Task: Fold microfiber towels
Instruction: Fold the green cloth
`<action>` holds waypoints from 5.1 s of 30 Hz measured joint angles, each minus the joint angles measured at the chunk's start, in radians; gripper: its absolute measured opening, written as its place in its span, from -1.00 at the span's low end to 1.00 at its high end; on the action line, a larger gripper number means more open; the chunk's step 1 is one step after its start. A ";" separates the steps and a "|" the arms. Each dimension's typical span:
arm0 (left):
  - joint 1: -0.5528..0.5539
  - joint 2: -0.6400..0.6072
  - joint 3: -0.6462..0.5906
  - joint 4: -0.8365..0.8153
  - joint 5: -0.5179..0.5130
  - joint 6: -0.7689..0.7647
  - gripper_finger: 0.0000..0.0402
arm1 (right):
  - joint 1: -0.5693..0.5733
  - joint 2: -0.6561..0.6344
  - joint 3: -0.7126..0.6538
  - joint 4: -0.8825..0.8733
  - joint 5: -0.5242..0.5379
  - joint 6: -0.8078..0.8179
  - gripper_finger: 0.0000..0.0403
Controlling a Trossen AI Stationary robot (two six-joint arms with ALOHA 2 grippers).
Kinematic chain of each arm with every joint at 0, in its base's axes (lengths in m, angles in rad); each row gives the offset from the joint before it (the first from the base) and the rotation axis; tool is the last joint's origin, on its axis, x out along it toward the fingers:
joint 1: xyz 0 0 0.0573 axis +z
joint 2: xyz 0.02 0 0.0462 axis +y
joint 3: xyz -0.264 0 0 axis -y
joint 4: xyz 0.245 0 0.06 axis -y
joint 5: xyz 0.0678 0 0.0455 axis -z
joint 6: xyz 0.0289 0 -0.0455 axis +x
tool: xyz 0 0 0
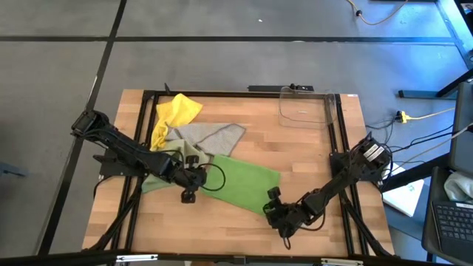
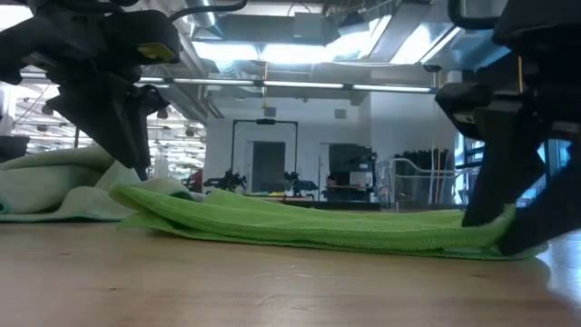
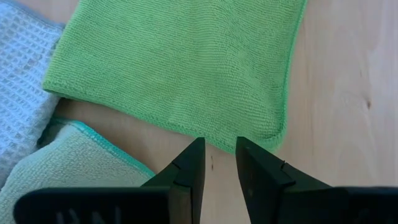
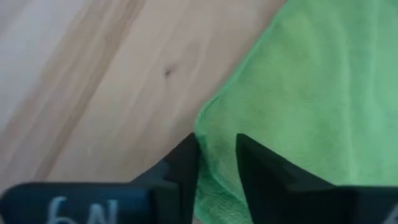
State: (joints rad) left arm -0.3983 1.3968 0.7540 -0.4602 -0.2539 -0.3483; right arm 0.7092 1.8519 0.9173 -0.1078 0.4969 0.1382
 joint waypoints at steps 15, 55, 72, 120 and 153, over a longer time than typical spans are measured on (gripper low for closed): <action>0.003 0.000 0.000 -0.001 -0.017 0.010 -0.59 | 0.029 -0.109 0.000 -0.099 -0.072 0.067 -0.97; 0.035 0.122 0.071 0.685 -0.096 0.539 -0.58 | 0.043 -0.114 0.008 -0.503 -0.078 0.221 -0.49; -0.026 0.235 0.070 0.691 -0.265 0.298 -0.58 | 0.094 -0.124 -0.163 -0.198 0.117 -0.121 0.23; -0.029 0.345 0.069 0.915 -0.253 0.300 -0.59 | 0.167 -0.031 -0.051 -0.002 0.111 -0.143 0.08; -0.035 0.345 0.069 0.916 -0.259 0.303 -0.59 | 0.108 0.016 -0.033 -0.032 0.110 -0.229 -0.96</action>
State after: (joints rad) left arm -0.4332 1.7420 0.8234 0.4557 -0.5129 -0.0452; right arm 0.8170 1.8682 0.8838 -0.1399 0.6067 -0.0904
